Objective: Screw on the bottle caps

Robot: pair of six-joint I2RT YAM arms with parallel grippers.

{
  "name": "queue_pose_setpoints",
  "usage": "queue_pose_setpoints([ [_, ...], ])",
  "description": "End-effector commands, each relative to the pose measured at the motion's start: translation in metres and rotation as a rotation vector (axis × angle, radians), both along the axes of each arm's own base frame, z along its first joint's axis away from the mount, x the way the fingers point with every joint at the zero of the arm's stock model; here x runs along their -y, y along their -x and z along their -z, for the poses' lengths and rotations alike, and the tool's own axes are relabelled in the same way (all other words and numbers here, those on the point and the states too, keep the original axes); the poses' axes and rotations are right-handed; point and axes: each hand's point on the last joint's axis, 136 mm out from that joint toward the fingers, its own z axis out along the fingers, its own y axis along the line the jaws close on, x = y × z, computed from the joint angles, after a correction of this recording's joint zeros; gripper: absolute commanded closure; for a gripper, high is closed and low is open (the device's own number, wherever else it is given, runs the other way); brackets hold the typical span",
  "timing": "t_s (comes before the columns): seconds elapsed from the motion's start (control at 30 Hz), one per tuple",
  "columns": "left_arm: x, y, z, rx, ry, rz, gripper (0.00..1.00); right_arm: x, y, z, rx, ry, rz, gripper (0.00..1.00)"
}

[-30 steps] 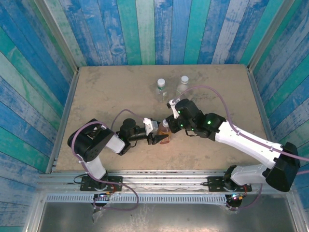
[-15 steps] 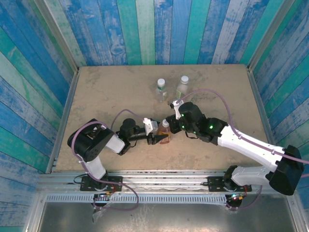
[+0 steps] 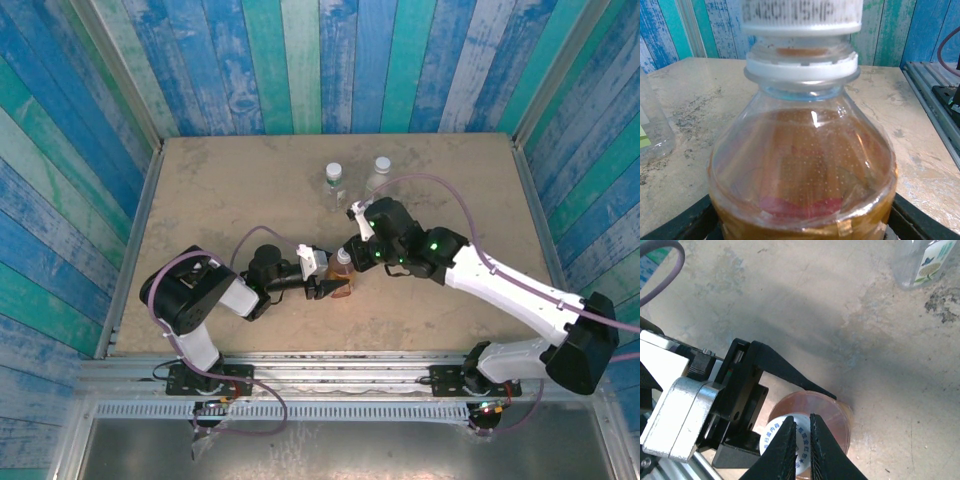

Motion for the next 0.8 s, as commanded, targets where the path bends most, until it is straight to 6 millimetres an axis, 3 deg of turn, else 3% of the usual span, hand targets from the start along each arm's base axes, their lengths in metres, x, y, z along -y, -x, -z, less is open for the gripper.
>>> queue_pose_setpoints([
  [0.0, -0.002, 0.007, 0.023, -0.076, -0.072, 0.008, 0.34, -0.001, 0.004, -0.001, -0.037, 0.018, -0.050, 0.86],
  [0.27, -0.002, 0.007, 0.024, -0.075, -0.074, 0.008, 0.34, 0.002, 0.000, 0.012, -0.096, 0.004, -0.062, 0.85],
  [0.53, -0.002, 0.006, 0.024, -0.077, -0.075, 0.006, 0.34, 0.009, 0.019, 0.023, -0.178, -0.038, -0.074, 0.88],
  [0.77, -0.001, 0.006, 0.023, -0.079, -0.071, 0.006, 0.34, 0.013, 0.033, 0.016, -0.194, -0.086, -0.094, 0.93],
])
